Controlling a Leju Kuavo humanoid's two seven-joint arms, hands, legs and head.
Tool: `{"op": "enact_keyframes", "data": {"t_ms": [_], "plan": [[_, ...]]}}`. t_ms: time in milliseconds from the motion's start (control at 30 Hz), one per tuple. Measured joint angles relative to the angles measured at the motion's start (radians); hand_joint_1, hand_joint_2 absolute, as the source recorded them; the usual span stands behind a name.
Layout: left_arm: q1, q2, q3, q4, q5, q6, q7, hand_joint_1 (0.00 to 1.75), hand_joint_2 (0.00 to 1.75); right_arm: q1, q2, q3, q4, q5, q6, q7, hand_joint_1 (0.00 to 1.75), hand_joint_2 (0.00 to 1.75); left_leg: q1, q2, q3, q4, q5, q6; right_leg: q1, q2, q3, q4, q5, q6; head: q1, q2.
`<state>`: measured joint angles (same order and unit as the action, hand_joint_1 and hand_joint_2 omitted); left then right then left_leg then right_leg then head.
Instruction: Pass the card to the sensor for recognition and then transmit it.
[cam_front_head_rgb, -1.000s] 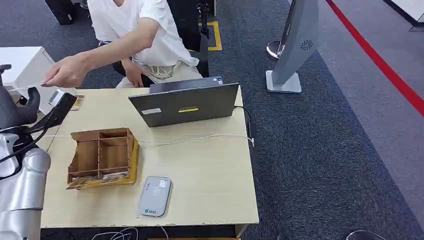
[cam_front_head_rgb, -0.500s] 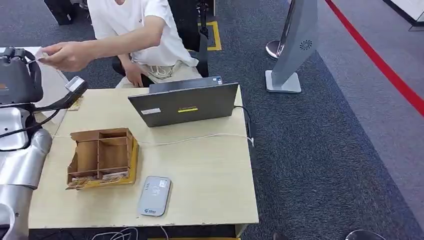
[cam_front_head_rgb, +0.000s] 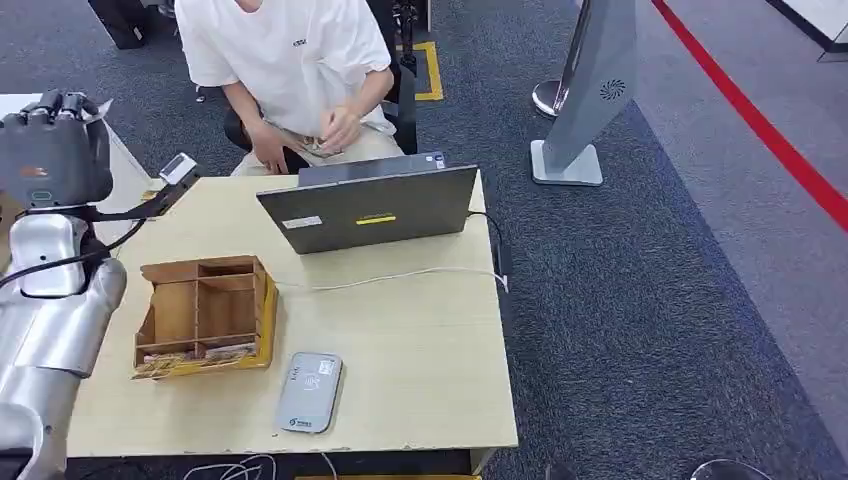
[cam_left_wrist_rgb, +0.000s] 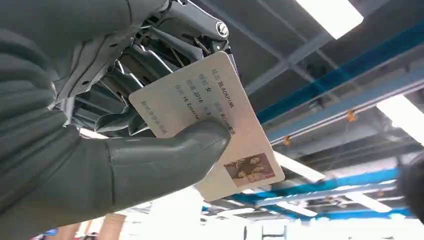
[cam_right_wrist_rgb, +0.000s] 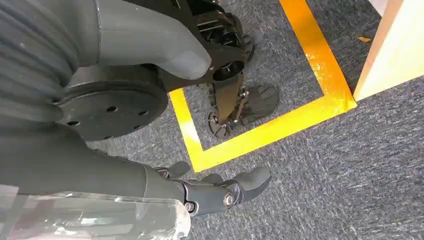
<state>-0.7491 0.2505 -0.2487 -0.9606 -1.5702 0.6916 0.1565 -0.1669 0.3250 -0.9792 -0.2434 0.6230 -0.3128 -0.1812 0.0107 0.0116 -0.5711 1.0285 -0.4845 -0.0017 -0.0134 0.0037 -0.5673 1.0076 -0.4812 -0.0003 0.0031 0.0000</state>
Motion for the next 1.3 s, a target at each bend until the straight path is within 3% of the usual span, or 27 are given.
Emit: {"op": "enact_keyframes", "data": {"t_ms": [133, 300, 400, 533, 733, 800, 1000, 1167, 1300], "plan": [[0.061, -0.032, -0.015, -0.108, -0.001, 0.003, -0.006, 1.75, 1.75, 0.0, 0.0, 0.0, 0.0, -0.005, -0.002, 0.0, 0.0, 1.75, 0.0, 0.001, -0.001, 0.0, 0.0, 0.0, 0.0, 0.0, 0.0, 0.0, 0.0, 0.0, 0.0, 0.0], [0.084, -0.046, -0.017, -0.165, -0.001, 0.003, -0.006, 1.75, 1.75, 0.002, 0.0, 0.0, 0.0, -0.006, -0.005, 0.0, 0.0, 1.75, 0.0, 0.001, 0.0, 0.0, 0.0, 0.0, 0.0, 0.0, -0.001, 0.0, 0.0, 0.0, 0.0, 0.0], [0.121, -0.069, -0.017, -0.22, 0.001, 0.003, -0.065, 1.75, 1.75, 0.003, 0.0, 0.0, 0.0, -0.021, -0.013, -0.005, 0.0, 1.75, 0.0, 0.001, 0.0, 0.0, 0.0, 0.0, 0.0, 0.0, -0.001, 0.0, 0.0, 0.0, -0.002, 0.0], [0.334, -0.129, -0.017, -0.451, 0.013, 0.006, -0.149, 1.75, 1.75, 0.011, 0.0, -0.013, 0.0, -0.063, -0.018, -0.034, 0.0, 1.75, 0.0, 0.004, -0.001, 0.0, -0.002, 0.0, 0.0, 0.003, -0.001, 0.0, 0.0, 0.0, -0.001, 0.0], [0.65, -0.173, -0.017, -0.783, 0.011, 0.009, -0.272, 1.75, 1.75, 0.029, -0.003, -0.039, 0.0, -0.097, -0.033, -0.05, 0.0, 1.75, 0.0, 0.007, -0.001, 0.0, -0.007, 0.002, 0.0, 0.006, -0.002, -0.002, -0.003, 0.003, 0.0, 0.0], [0.718, -0.185, -0.018, -0.814, 0.008, 0.01, -0.271, 1.75, 1.75, 0.03, -0.003, -0.045, 0.0, -0.107, -0.032, -0.049, 0.0, 1.75, 0.0, 0.007, -0.001, 0.0, -0.007, 0.002, 0.0, 0.005, -0.002, -0.002, -0.003, 0.002, 0.001, 0.0], [0.853, -0.173, -0.018, -0.818, 0.03, 0.01, -0.19, 1.75, 1.75, 0.035, -0.007, -0.05, 0.0, -0.129, -0.032, -0.045, 0.0, 1.75, 0.0, 0.007, 0.0, -0.001, -0.006, 0.002, 0.0, 0.005, -0.001, -0.001, -0.003, 0.002, 0.0, 0.0], [0.954, -0.174, -0.008, -0.804, 0.098, 0.01, -0.249, 1.75, 1.75, 0.041, -0.011, -0.059, 0.0, -0.141, -0.04, -0.042, 0.0, 1.75, 0.0, 0.006, 0.0, -0.001, -0.006, 0.002, 0.0, 0.004, -0.001, -0.001, -0.003, 0.002, 0.0, 0.0], [0.995, -0.179, 0.01, -0.787, 0.104, 0.01, -0.254, 1.75, 1.75, 0.043, -0.013, -0.065, 0.0, -0.143, -0.042, -0.037, 0.0, 1.75, 0.0, 0.006, -0.001, -0.001, -0.006, 0.002, 0.0, 0.004, -0.001, -0.001, -0.003, 0.002, -0.001, 0.0]]}}
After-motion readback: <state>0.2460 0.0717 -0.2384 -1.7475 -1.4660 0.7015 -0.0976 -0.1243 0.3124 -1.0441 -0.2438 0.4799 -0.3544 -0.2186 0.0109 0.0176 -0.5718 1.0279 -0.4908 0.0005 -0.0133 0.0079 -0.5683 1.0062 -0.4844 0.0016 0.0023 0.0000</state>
